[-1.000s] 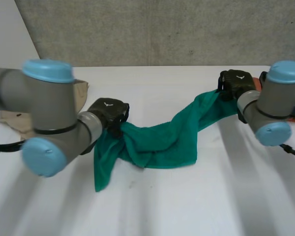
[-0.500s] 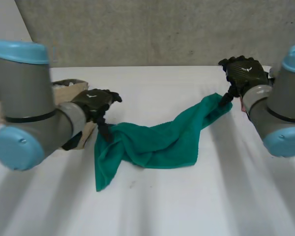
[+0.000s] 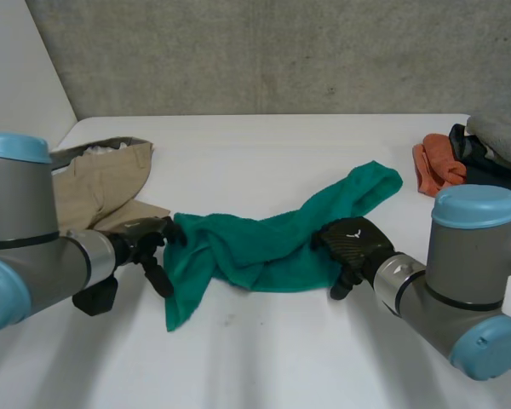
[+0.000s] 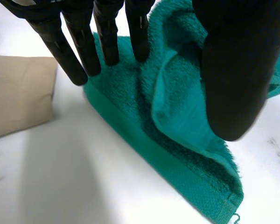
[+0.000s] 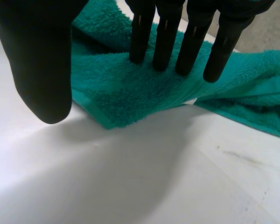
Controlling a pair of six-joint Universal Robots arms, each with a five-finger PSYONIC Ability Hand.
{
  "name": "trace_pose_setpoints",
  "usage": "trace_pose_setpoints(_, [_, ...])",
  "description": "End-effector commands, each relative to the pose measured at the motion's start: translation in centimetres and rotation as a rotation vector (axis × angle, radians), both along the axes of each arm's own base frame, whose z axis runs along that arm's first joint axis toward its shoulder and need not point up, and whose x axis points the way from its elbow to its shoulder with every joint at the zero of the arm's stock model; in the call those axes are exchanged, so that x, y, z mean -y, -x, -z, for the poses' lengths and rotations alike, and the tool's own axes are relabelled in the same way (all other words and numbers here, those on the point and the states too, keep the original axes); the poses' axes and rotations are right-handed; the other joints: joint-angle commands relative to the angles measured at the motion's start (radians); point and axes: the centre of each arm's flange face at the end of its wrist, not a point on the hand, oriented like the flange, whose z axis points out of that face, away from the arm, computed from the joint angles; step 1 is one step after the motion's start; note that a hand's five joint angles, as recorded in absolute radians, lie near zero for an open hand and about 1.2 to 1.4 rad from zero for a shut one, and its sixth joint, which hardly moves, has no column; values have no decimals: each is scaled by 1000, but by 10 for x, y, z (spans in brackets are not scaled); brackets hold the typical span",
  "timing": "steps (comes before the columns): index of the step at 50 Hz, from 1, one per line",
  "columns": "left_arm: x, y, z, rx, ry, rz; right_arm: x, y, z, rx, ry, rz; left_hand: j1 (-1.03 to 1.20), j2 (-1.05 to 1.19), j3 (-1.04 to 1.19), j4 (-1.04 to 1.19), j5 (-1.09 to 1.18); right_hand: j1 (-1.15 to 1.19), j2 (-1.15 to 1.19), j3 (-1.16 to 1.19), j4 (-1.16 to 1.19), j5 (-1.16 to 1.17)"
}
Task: Fold the laundry.
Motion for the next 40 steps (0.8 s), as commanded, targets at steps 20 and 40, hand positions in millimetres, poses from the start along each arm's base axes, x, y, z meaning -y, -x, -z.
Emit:
trace_pose_setpoints(20, [39,36,6,83,105,-75,39,-22,14,4,221,80,995,999,998,1003,1003,897,910,906,907,927])
trace_pose_setpoints(40, [21,3,-139,30,521,-26,24,47,-190,170,519,222,995,999,998,1003,1003,897,910,906,907,927])
